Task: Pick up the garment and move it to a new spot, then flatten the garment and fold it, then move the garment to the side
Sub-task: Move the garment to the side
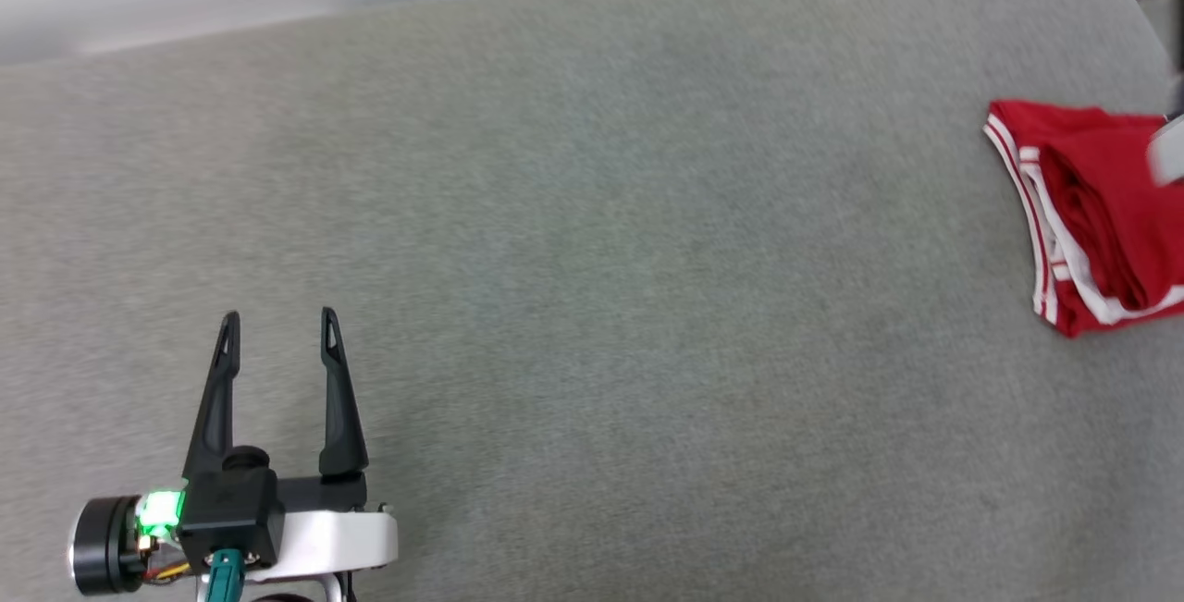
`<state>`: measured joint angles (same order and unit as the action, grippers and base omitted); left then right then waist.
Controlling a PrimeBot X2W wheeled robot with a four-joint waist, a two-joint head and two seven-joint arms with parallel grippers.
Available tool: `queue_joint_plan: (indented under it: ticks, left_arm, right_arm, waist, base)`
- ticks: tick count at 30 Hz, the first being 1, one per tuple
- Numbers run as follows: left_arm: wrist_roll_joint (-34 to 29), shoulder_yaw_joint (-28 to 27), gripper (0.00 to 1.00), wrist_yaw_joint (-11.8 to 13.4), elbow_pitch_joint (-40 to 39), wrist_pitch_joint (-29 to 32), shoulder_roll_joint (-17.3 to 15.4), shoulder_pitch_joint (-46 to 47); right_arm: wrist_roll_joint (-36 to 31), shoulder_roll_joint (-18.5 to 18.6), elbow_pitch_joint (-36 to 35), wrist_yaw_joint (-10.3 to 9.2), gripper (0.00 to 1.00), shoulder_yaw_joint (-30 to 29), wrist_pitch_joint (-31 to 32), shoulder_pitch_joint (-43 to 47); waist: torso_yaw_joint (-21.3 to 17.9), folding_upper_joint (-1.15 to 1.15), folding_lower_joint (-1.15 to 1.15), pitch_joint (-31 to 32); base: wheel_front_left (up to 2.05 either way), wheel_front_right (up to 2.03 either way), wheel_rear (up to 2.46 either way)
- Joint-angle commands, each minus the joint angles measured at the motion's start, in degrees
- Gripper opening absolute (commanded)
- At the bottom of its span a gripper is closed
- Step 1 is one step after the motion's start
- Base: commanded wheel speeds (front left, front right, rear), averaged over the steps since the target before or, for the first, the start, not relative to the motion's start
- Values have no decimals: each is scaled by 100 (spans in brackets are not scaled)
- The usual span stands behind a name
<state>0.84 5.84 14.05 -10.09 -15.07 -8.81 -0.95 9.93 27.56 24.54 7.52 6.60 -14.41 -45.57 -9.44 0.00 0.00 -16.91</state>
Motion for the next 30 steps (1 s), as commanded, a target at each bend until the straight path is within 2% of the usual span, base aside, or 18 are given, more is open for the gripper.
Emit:
queue_joint_plan:
  ticks: [1, 9, 16, 22, 30]
  left_arm:
    - [19, 6, 100, -10, 20, -12, 2, -58]
    - [17, 33, 100, -77, 188, -12, 97, -262]
    - [22, 18, 100, -135, 303, -12, 142, -443]
    - [34, -8, 100, -185, 410, -12, 165, -651]
    - [84, -32, 100, -338, 511, -12, 207, -946]
  right_arm:
    - [-64, -103, -129, -7, 100, -52, -36, 176]
    - [-238, -1095, -1310, -6, 100, -218, -74, 1847]
    - [-71, -1685, -1733, -6, 100, -431, -74, 3126]
    - [-90, -2031, -1966, -6, 100, -602, -74, 4017]
    - [-123, -2236, -2131, -6, 100, -714, -75, 4802]
  waist:
    - [239, 0, 0, 258]
    - [622, 0, 0, 671]
    - [826, 0, 0, 944]
    - [904, 0, 0, 1214]
    - [930, 0, 0, 1532]
  base:
    - [0, 0, 0]
    - [0, 0, 0]
    - [0, 0, 0]
    - [0, 0, 0]
    - [0, 0, 0]
